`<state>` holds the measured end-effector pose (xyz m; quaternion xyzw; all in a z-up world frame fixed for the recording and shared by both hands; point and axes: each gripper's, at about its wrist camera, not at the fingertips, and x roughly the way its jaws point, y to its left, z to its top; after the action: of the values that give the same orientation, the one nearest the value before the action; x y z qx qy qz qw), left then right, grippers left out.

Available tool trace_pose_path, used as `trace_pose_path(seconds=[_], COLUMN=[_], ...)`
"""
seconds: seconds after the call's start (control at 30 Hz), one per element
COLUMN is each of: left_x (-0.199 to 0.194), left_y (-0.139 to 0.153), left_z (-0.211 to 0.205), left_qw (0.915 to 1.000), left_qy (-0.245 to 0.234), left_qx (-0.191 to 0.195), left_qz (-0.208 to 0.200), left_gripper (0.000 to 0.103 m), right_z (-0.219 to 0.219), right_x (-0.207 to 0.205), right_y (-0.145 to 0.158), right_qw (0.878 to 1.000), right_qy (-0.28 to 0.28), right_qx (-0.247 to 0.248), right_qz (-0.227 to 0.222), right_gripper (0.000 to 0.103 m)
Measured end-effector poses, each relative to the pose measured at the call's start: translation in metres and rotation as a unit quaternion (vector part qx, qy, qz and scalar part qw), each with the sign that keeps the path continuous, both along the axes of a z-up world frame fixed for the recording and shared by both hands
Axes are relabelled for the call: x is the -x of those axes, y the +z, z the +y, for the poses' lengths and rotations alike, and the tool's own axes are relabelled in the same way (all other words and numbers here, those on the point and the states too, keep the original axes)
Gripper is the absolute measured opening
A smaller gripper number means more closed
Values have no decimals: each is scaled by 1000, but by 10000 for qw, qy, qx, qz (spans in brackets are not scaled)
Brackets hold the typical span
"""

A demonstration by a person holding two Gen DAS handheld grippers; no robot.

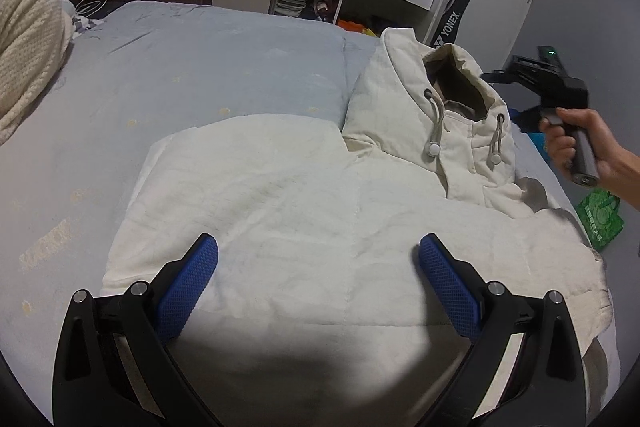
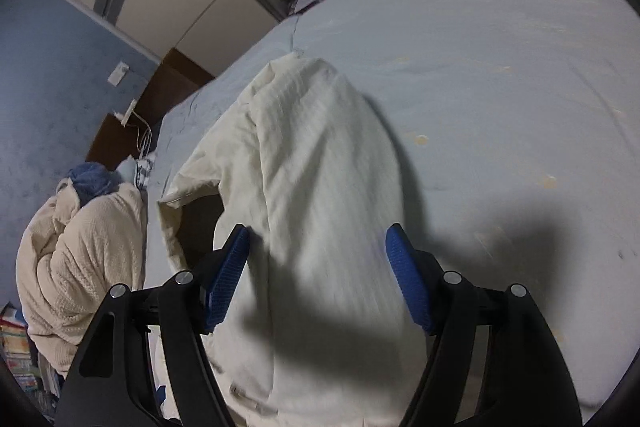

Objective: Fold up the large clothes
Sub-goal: 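Grasp the jacket hood with the right gripper and lift it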

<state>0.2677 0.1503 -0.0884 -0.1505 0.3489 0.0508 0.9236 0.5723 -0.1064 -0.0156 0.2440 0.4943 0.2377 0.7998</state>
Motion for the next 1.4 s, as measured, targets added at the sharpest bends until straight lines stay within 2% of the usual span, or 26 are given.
trace_pose_path(seconds=[0.03, 0.1, 0.27, 0.37, 0.47, 0.5, 0.57, 0.63, 0.7, 0.8, 1.0, 1.2, 1.37, 1.4], left_x=[1, 1, 2, 3, 4, 4, 5, 6, 6, 7, 5, 3, 2, 2], left_y=[0, 0, -2, -4, -6, -7, -9, -9, -9, -10, -10, -9, -8, -8], left_z=[0, 0, 1, 2, 1, 0, -1, -2, -2, -2, 0, 2, 2, 3], left_qw=[10000, 10000, 10000, 10000, 9999, 9999, 9999, 9998, 9998, 9998, 9998, 9999, 9999, 9999], left_qy=[1, -4, 4, 16, 49, 61, 77, 80, 83, 89, 92, 91, 85, 81], left_qx=[-11, 0, 30, 31, 12, -3, -44, -63, -71, -96, -79, -41, -56, -45], left_qz=[-4, -8, -26, -55, -106, -119, -135, -145, -152, -150, -135, -102, -93, -91], left_gripper=[96, 96, 96, 96, 96, 96, 96, 96, 96, 96, 96, 96, 96, 96], right_z=[4, 12, 14, 10, 11, 12, 21, 24, 26, 30, 41, 52, 55, 59], right_x=[-5, -20, -46, -62, -73, -74, -72, -72, -71, -61, -24, 55, 130, 149], right_y=[-3, -16, -50, -64, -67, -69, -68, -69, -66, -49, 13, 76, 108, 114], right_qw=[10000, 9993, 9987, 9991, 9998, 9998, 9984, 9984, 9983, 9967, 9872, 9668, 9467, 9390], right_qy=[20, 40, -78, -148, -93, -64, 10, 95, 185, 210, 377, 778, 1031, 1136], right_qx=[75, 356, 448, 280, 121, 164, 509, 482, 437, 449, 770, 1244, 1633, 1756], right_qz=[10, 62, 240, 280, 108, 19, -237, -280, -349, -644, -1343, -2093, -2578, -2731], right_gripper=[75, 76, 76, 79, 80, 77, 59, 32, 21, 16, 14, 14, 14, 14])
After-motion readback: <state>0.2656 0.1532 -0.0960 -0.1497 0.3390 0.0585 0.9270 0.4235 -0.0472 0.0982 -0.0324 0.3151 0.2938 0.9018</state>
